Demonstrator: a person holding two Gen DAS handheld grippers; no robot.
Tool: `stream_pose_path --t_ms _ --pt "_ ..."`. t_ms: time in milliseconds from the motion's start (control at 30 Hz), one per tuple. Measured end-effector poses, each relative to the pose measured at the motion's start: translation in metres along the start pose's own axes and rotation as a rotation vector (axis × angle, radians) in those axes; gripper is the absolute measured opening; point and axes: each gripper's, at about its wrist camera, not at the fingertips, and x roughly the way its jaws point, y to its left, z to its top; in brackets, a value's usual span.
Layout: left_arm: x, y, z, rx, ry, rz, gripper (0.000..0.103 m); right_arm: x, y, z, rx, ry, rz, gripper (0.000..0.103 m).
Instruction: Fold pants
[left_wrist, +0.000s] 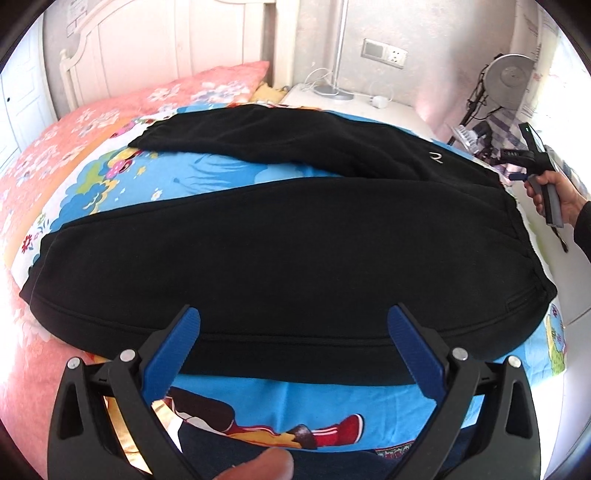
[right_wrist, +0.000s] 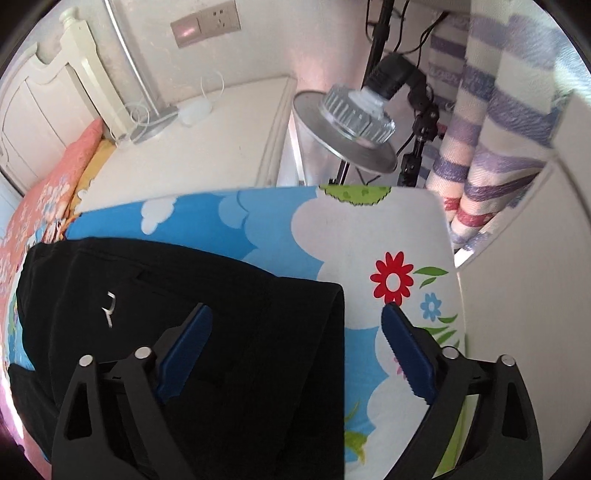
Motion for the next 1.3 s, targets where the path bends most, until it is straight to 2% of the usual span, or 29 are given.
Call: stream_pose_path --t_ms 67,133,233,267,367,433,467,567,667,733,800,867,933,967,1067,1133,1200,1233,1300 --pt "0.003 0.001 0.0 -0.003 0.011 0.007 0.101 0.008 -0.006 0.003 -0.009 0.006 -0.009 0.084" --pt "0.006 0.002 0.0 -0.007 0.025 0.013 0.101 0.017 -0.008 0.005 -0.022 0.033 0.023 0.084" --pt "0.012 0.003 0.001 -0.023 0.046 0.015 0.101 0.025 -0.005 0.006 -0.068 0.061 0.068 0.069" --pt "0.013 0.003 0.002 -0.024 0.048 0.019 0.101 0.026 -0.004 0.006 -0.068 0.07 0.097 0.059" --pt "0.014 0.002 0.004 -0.029 0.049 0.02 0.101 0.025 0.0 0.006 -0.098 0.072 0.094 0.056" --pt "0.015 0.001 0.007 -0.028 0.047 0.019 0.101 0.021 0.0 0.008 -0.105 0.064 0.097 0.048" --pt "0.015 -0.001 0.008 -0.025 0.046 0.021 0.101 0.015 0.003 0.007 -0.116 0.059 0.125 0.034" --pt "0.012 -0.004 0.015 -0.021 0.026 0.008 0.101 -0.017 0.02 0.003 -0.15 -0.031 0.099 0.03" --pt "0.01 -0.007 0.025 -0.016 -0.002 -0.014 0.101 -0.066 0.042 -0.011 -0.208 -0.152 0.038 0.028" --pt "0.01 -0.006 0.033 -0.027 -0.013 -0.047 0.101 -0.11 0.06 -0.033 -0.236 -0.259 0.009 0.028" --pt "0.009 -0.003 0.045 -0.047 -0.025 -0.101 0.101 -0.157 0.083 -0.071 -0.273 -0.378 0.007 0.028" --pt "0.009 0.002 0.061 -0.082 -0.034 -0.195 0.101 -0.192 0.106 -0.112 -0.306 -0.458 0.007 0.028" --pt "0.015 0.007 0.083 -0.129 -0.024 -0.341 0.1 -0.21 0.123 -0.148 -0.334 -0.502 0.005 0.028" --pt "0.02 0.008 0.093 -0.149 -0.01 -0.403 0.095 -0.219 0.131 -0.172 -0.338 -0.523 0.007 0.028" --pt "0.051 0.009 0.127 -0.227 0.072 -0.633 0.085 -0.231 0.144 -0.228 -0.299 -0.536 0.029 0.028" --pt "0.079 0.009 0.146 -0.296 0.133 -0.719 0.082 -0.229 0.153 -0.256 -0.299 -0.527 -0.004 0.028" --pt "0.116 0.006 0.167 -0.396 0.221 -0.815 0.072 -0.223 0.153 -0.269 -0.274 -0.497 0.019 0.028" --pt "0.138 0.006 0.181 -0.443 0.259 -0.829 0.071 -0.221 0.154 -0.273 -0.272 -0.488 0.019 0.028" --pt "0.166 0.007 0.198 -0.488 0.292 -0.771 0.062 -0.22 0.156 -0.276 -0.267 -0.484 0.017 0.028"
